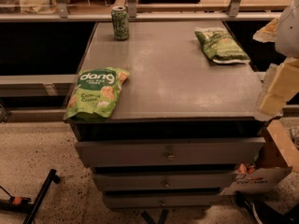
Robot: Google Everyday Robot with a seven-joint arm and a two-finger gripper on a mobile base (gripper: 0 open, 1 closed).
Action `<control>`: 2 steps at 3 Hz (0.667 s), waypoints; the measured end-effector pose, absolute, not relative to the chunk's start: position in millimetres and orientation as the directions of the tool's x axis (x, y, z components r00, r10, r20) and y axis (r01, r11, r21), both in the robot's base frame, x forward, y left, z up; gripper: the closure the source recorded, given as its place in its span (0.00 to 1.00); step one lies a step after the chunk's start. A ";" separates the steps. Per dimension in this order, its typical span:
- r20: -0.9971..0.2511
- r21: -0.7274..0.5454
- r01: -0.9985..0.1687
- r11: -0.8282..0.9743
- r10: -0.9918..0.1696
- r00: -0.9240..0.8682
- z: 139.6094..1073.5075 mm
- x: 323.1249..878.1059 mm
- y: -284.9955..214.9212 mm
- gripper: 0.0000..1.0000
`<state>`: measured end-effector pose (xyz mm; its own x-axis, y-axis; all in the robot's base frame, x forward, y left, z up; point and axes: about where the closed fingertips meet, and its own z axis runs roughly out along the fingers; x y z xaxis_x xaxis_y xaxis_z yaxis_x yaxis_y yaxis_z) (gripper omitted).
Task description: Move green can near green rice chip bag
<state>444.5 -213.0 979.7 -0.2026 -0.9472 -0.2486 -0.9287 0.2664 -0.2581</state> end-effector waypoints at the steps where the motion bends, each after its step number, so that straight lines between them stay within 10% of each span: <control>1: -0.321 -0.331 -0.903 0.275 -0.932 -0.167 991.1 477.8 -204.2 0.00; 2: -0.412 -0.421 -0.859 0.292 -0.905 -0.106 1002.3 534.1 -187.2 0.00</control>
Offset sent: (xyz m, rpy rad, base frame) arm 0.1647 0.0436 0.0399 0.2476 -0.3972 0.0362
